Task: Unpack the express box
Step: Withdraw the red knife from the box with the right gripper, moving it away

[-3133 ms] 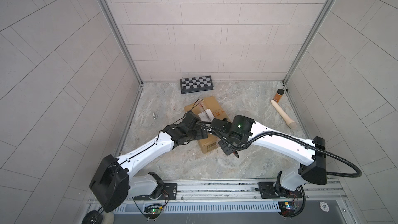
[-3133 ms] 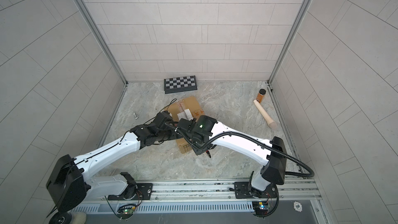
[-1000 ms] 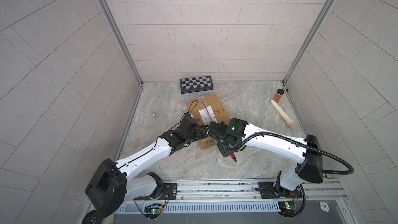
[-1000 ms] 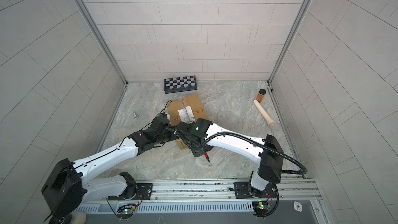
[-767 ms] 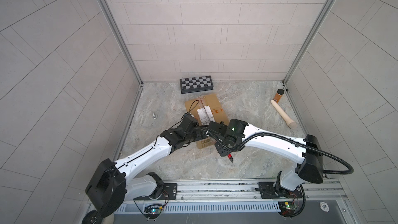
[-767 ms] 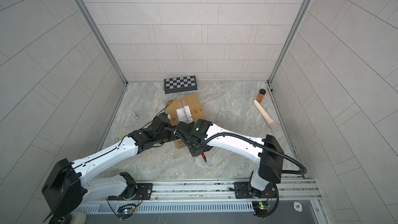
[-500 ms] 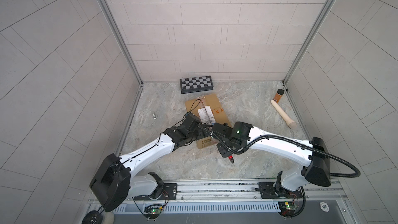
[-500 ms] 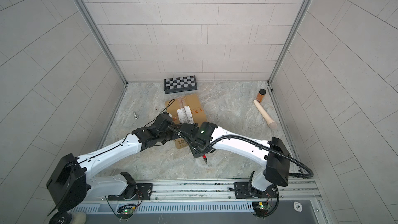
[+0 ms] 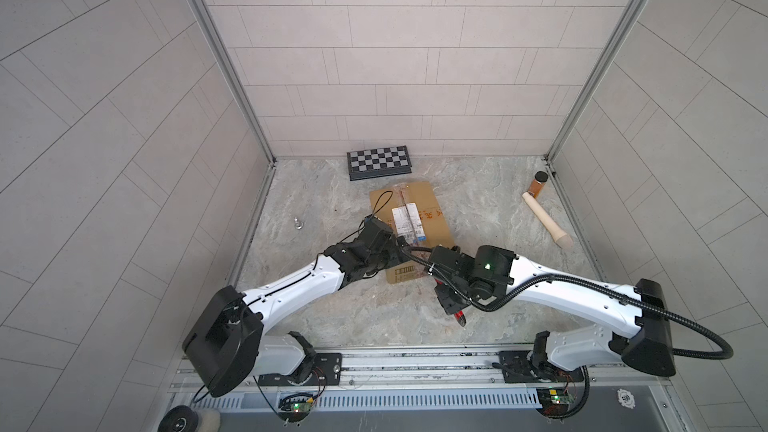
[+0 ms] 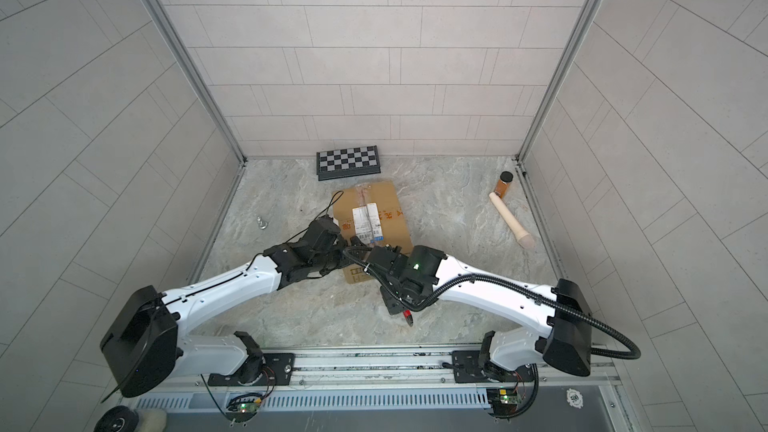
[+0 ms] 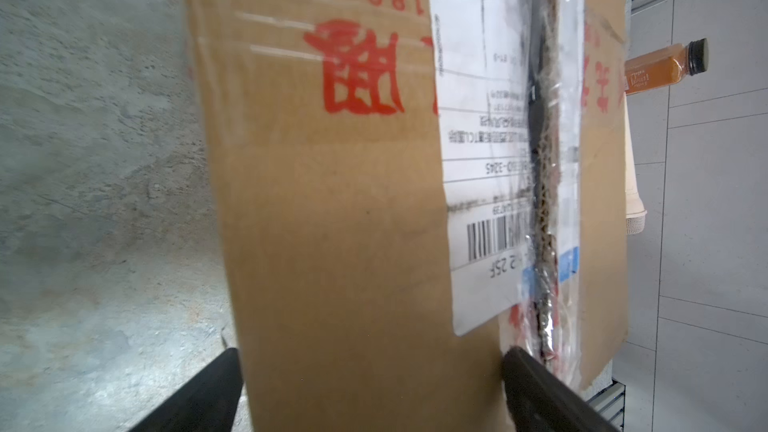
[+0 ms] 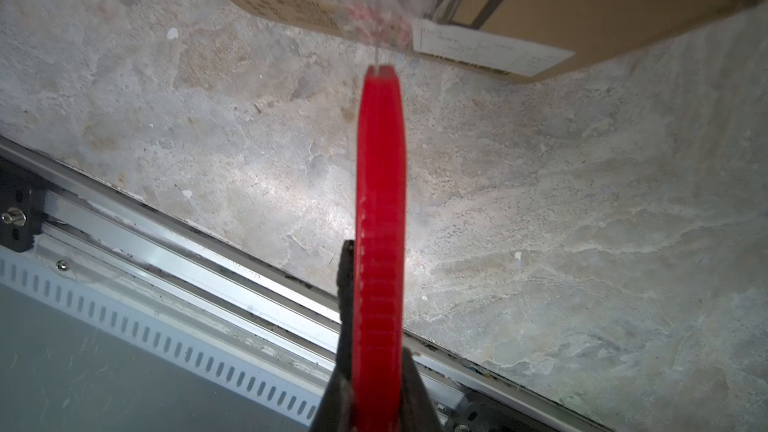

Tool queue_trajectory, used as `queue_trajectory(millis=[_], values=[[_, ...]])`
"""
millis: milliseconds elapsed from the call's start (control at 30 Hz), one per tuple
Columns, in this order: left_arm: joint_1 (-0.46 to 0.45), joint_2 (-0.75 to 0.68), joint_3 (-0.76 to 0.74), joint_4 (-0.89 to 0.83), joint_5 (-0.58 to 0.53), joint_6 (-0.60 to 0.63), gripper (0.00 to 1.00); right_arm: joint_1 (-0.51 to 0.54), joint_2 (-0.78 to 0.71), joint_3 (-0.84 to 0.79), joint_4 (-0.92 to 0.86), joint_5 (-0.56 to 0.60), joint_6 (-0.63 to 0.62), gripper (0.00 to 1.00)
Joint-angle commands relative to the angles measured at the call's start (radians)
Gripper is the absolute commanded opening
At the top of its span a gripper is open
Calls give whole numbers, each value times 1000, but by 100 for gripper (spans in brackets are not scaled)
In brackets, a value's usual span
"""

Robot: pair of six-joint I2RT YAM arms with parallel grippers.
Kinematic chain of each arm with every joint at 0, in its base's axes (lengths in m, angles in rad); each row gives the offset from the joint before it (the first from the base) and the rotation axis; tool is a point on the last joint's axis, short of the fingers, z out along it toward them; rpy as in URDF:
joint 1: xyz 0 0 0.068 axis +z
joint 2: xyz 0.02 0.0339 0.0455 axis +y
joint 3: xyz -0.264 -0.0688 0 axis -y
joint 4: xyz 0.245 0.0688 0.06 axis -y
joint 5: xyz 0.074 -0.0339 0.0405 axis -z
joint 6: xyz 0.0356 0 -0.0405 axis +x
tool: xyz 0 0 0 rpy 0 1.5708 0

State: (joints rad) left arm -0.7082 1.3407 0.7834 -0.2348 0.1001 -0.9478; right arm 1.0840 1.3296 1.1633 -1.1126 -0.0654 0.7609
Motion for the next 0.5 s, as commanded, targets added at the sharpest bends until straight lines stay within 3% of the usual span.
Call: queue_trajectory(millis=[0, 167, 300, 467], values=[[15, 95, -85, -234, -107, 14, 100, 11, -50, -30, -142, -36, 31, 0], [33, 76, -98, -210, -100, 25, 100, 7, -125, -2, -174, 2, 35, 0], [39, 41, -100, -167, -87, 53, 100, -10, -206, 64, -164, 146, 27, 0], [44, -61, -101, -106, -87, 104, 100, -237, -277, 45, -124, 136, -48, 0]])
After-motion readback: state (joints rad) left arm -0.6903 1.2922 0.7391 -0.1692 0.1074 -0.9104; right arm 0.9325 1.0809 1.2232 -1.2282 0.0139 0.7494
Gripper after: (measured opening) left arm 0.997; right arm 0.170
